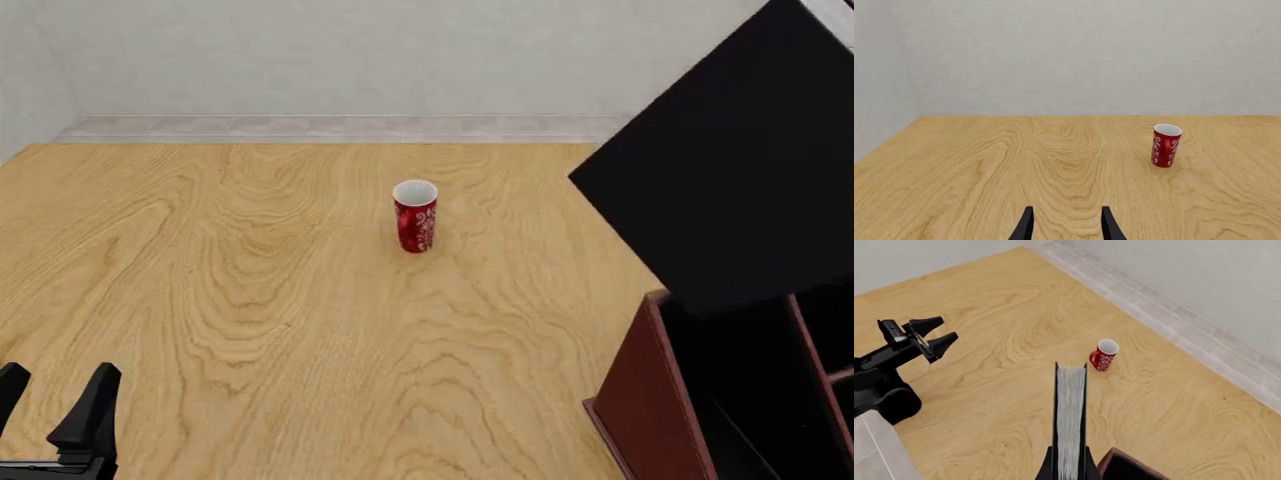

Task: Pick up the book and place it in the left compartment of the caddy.

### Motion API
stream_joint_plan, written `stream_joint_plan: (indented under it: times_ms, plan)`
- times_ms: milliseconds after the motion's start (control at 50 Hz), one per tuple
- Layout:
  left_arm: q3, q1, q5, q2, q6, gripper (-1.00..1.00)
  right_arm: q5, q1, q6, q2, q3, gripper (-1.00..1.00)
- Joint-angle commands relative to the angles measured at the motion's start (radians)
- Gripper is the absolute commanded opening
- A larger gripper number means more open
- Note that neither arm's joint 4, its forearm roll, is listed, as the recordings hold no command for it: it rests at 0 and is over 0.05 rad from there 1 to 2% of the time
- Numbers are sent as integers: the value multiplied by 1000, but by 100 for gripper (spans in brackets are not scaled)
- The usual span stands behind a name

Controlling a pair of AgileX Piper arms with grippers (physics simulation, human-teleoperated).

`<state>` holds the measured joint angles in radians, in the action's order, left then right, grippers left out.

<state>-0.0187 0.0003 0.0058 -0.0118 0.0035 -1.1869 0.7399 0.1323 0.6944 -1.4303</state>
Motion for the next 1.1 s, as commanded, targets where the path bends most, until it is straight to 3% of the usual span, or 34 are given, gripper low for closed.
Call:
stream_joint_plan:
  times_ms: [20,1100]
  plan:
    - [-1,0,6,6,1,100,-33,-47,-42,-84,19,-100]
    - [-1,0,6,5,1,100,-33,-253,-76,-296,253,-100]
